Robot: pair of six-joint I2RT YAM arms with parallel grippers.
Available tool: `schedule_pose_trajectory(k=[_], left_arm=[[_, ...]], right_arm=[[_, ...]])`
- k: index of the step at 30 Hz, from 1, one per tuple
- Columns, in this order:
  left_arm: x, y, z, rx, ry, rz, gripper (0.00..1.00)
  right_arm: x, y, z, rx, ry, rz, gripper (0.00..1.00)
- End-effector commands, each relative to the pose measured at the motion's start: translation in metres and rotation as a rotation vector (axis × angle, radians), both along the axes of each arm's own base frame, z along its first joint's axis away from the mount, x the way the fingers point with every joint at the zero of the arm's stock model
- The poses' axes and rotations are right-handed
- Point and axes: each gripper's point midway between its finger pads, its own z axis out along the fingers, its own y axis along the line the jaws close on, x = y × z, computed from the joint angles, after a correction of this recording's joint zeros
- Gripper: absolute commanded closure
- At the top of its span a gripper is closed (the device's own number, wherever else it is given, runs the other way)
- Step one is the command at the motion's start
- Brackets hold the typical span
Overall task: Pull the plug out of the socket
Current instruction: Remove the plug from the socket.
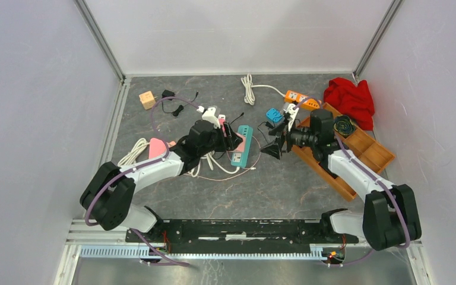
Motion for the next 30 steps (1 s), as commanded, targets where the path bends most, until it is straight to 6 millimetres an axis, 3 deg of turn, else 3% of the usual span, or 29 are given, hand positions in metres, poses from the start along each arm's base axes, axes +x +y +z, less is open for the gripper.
schedule_pose_trajectory(k=[1,4,7,15,20,30], left_arm=[[0.007,-0.020,0.069,-0.296,-0.106,0.024,0.98],[0.010,-0.024,0.077,-0.354,-0.110,0.035,0.98],[0.012,-0.029,0.083,-0.383,-0.119,0.050,0.98],[0.016,-0.039,0.090,-0.398,-0.150,0.089,0.98],[0.016,-0.048,0.093,-0.408,-0.161,0.100,0.98],[0.019,-0.055,0.099,-0.414,-0.180,0.120,0.98]], right_arm=[[-0.002,0.025,0.022,0.145,0.072,-0.096,0.03],[-0.008,0.029,0.015,0.161,0.099,-0.163,0.02],[-0.003,0.022,0.003,0.171,0.162,-0.261,0.01],[-0.011,0.026,-0.016,0.260,0.313,-0.292,0.01],[-0.010,0.026,-0.024,0.284,0.367,-0.318,0.05],[-0.006,0.027,-0.048,0.271,0.433,-0.346,0.02]])
